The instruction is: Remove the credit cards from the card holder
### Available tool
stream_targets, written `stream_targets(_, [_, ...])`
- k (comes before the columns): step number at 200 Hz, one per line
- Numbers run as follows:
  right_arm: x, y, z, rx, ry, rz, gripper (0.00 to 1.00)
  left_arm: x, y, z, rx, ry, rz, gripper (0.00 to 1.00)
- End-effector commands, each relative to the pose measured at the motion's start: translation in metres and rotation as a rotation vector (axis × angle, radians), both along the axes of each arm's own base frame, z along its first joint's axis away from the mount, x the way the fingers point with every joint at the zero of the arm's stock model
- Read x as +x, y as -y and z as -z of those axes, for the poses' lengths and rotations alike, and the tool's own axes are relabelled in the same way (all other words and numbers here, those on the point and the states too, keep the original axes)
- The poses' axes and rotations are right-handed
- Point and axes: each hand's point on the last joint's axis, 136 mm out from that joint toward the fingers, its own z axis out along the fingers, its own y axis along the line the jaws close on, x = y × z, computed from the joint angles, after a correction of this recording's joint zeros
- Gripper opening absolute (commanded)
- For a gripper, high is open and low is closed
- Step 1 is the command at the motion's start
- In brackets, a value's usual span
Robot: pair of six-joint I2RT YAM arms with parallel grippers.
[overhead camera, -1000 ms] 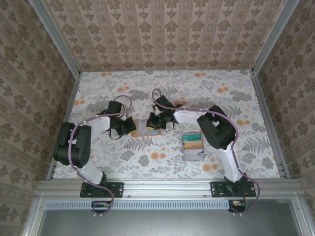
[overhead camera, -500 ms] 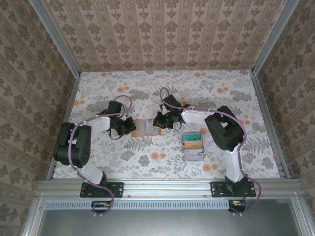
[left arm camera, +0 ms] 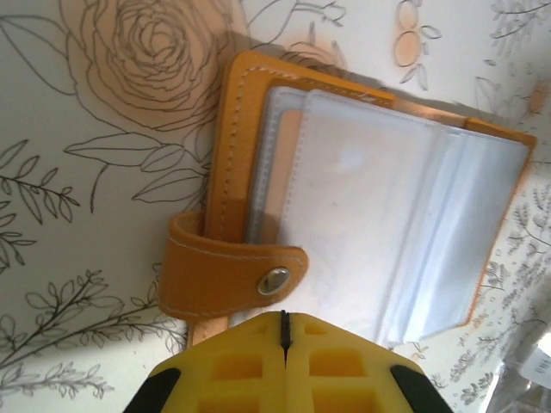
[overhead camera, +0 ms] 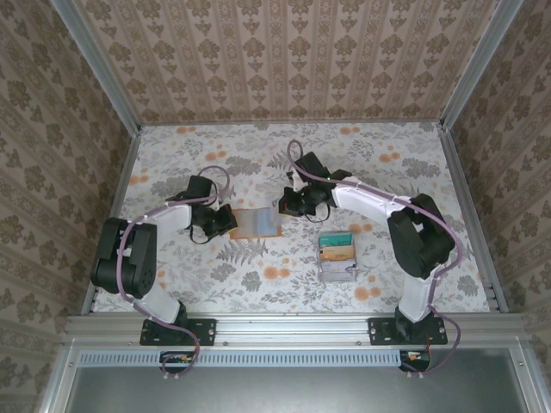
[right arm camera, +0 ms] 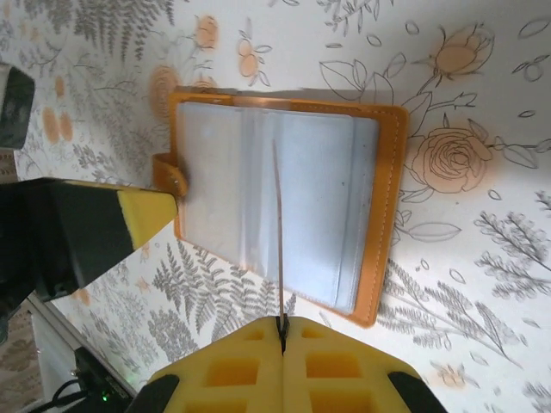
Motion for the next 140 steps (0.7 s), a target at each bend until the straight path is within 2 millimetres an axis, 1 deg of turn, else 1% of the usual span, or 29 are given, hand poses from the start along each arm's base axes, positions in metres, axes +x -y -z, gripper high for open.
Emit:
stream_targets(1, [-0.017, 0.030, -0.028, -0.160, 0.070, -0.104, 0.00, 0.014, 0.003, -0.037, -0.023, 0.083, -0.015, 0.11])
stream_targets(18, [-0.030, 0.046, -0.041, -0.260, 0.132, -0.180, 0.00, 0.019, 0.003, -0.051, -0.031, 0.128, -0.020, 0.32])
stream_targets(33, [-0.041, 0.061, -0.055, -0.336, 0.193, -0.245, 0.00, 0.024, 0.003, -0.065, -0.043, 0.177, -0.024, 0.42])
stream_targets(49, [-0.055, 0.072, -0.066, -0.400, 0.265, -0.337, 0.00, 0.029, 0.002, -0.077, -0.055, 0.229, -0.034, 0.60])
stream_targets(53, [-0.059, 0.074, -0.069, -0.410, 0.285, -0.364, 0.00, 0.030, 0.002, -0.080, -0.058, 0.241, -0.035, 0.63])
stream_targets(59, [-0.064, 0.079, -0.071, -0.435, 0.308, -0.403, 0.00, 0.032, 0.001, -0.084, -0.060, 0.259, -0.040, 0.65])
stream_targets(63, [-0.068, 0.081, -0.073, -0.451, 0.325, -0.428, 0.00, 0.033, 0.001, -0.085, -0.061, 0.269, -0.042, 0.71])
stream_targets(68, [-0.073, 0.085, -0.073, -0.469, 0.337, -0.463, 0.00, 0.034, 0.000, -0.088, -0.061, 0.281, -0.048, 0.75])
stream_targets(76, [-0.082, 0.090, -0.075, -0.493, 0.358, -0.521, 0.00, 0.036, -0.002, -0.090, -0.057, 0.295, -0.057, 0.77])
stream_targets(80, [-0.086, 0.093, -0.074, -0.507, 0.366, -0.548, 0.00, 0.037, -0.004, -0.092, -0.055, 0.303, -0.063, 0.82])
stream_targets(102, [-0.103, 0.109, -0.075, -0.580, 0.422, -0.685, 0.00, 0.041, -0.011, -0.101, -0.031, 0.344, -0.084, 0.93])
stream_targets(109, [-0.109, 0.112, -0.068, -0.602, 0.416, -0.738, 0.00, 0.042, -0.014, -0.103, -0.013, 0.356, -0.093, 0.98])
stream_targets(112, [-0.113, 0.115, -0.073, -0.604, 0.440, -0.747, 0.00, 0.042, -0.016, -0.104, -0.006, 0.364, -0.098, 1.00])
stream_targets(140, [-0.133, 0.132, -0.060, -0.685, 0.439, -0.896, 0.00, 0.045, -0.028, -0.116, 0.058, 0.436, -0.098, 1.00])
